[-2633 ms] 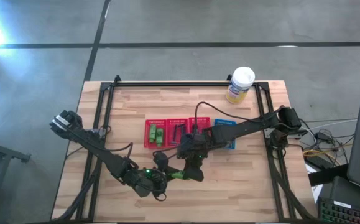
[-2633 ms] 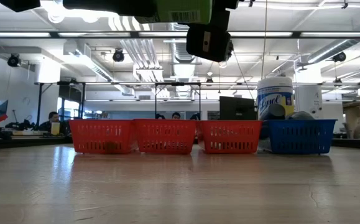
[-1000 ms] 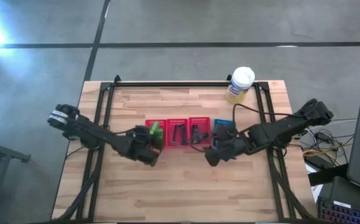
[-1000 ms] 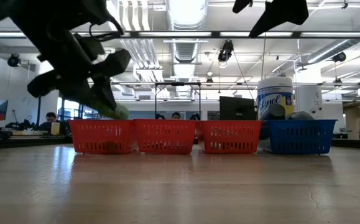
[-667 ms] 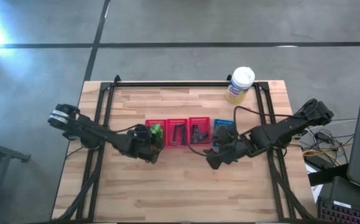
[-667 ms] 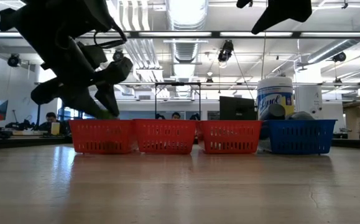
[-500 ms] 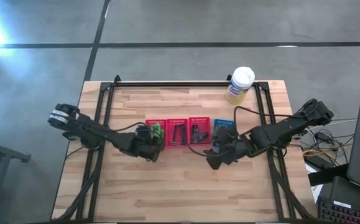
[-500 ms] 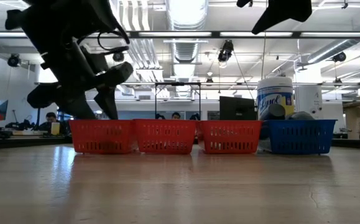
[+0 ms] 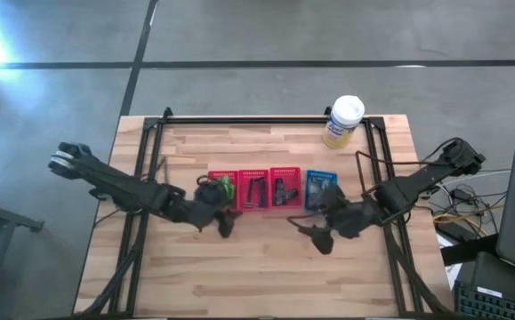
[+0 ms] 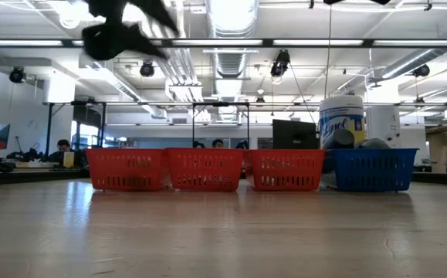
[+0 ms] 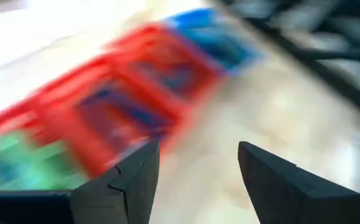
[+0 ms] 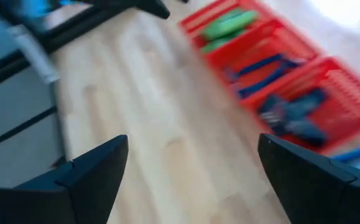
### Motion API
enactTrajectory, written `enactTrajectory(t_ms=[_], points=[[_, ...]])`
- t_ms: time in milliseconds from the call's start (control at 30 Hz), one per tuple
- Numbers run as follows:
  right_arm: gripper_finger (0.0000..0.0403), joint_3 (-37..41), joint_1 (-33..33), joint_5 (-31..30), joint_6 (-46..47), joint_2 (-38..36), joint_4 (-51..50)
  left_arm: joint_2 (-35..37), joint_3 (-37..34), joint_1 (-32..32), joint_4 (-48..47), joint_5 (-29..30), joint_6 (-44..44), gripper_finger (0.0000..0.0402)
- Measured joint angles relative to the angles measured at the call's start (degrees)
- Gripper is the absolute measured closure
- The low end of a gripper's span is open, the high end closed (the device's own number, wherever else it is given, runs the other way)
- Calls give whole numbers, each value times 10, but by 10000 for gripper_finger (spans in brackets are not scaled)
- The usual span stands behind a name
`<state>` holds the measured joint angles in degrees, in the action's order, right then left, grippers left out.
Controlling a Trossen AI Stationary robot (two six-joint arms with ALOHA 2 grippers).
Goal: Pick & Place Travel size toiletries
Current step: Return to Home Position
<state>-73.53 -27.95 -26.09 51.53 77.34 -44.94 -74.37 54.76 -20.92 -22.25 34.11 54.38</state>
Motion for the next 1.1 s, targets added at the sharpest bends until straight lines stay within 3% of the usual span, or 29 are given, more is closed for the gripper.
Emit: enactTrajectory(t_ms=[100,200,367,567,700,800,933,1100], points=[[63,47,-3,60,-18,-20,77,25,-19,3,117,-100,-92,180],[79,121,-2,97,-19,-40,203,32,-50,19,203,-166,-112,180],[107,206,-1,88,-33,-72,370,38,-101,40,330,-184,-103,180],[131,213,33,44,-169,-142,335,77,-131,115,358,-203,-129,180],[144,216,68,-17,-172,-198,327,117,-155,220,357,-293,-144,180],[152,226,106,-27,-198,-238,314,138,-172,309,356,-348,-155,180],[160,263,174,-29,-210,-282,295,161,-194,417,352,-365,-178,180],[169,323,257,-73,-186,-334,296,184,-204,517,346,-377,-269,180]])
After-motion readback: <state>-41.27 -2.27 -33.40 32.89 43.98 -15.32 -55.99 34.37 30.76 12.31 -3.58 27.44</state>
